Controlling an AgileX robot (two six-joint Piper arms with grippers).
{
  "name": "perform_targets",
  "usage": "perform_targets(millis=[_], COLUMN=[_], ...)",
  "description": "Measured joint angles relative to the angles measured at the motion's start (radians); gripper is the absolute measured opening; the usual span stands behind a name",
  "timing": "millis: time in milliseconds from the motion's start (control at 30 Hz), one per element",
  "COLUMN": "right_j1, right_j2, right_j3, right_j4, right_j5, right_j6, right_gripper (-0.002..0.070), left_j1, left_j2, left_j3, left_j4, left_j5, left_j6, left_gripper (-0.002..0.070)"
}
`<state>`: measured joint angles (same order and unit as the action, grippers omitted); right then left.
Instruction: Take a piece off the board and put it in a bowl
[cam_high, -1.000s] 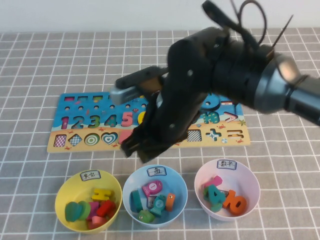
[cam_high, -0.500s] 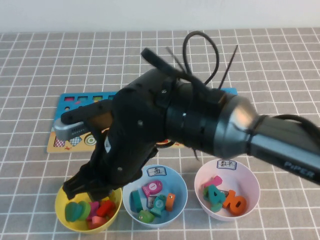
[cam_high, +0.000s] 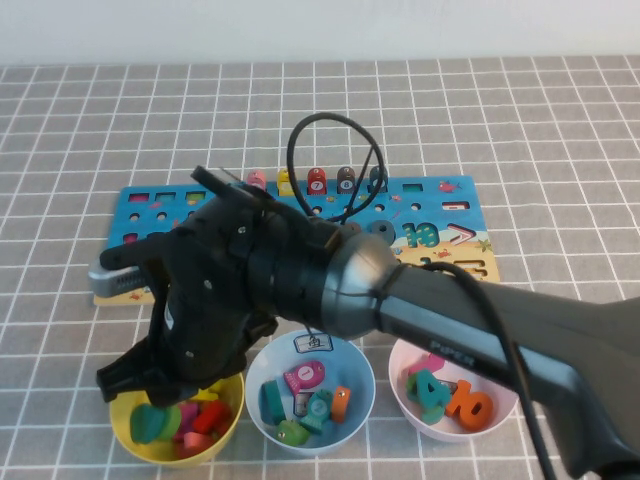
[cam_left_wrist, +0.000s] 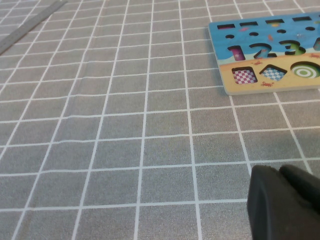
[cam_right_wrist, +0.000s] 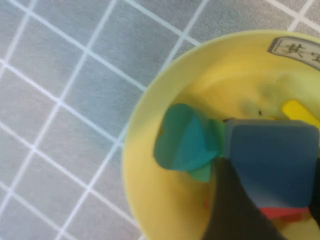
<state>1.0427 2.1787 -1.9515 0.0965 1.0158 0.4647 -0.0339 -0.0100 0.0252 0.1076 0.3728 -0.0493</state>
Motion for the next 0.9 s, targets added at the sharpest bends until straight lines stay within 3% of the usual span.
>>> perform_targets(millis=[733,900], right_j1=[0.000,0.000], right_j2=[0.050,0.051], right_j3=[-0.027,-0.027], right_j4=[-0.009,-0.009], right_j5=[0.082,0.088], right_j6=[0.005,0.005], right_gripper=[0.0286,0.0344], left_j1=[0.000,0.000], left_j2=[0.000,0.000], left_j3=[0.000,0.000], left_j4=[0.000,0.000], left_j5=[0.000,0.000], left_j6=[0.000,0.000], left_gripper=[-0.0003,-0.0003])
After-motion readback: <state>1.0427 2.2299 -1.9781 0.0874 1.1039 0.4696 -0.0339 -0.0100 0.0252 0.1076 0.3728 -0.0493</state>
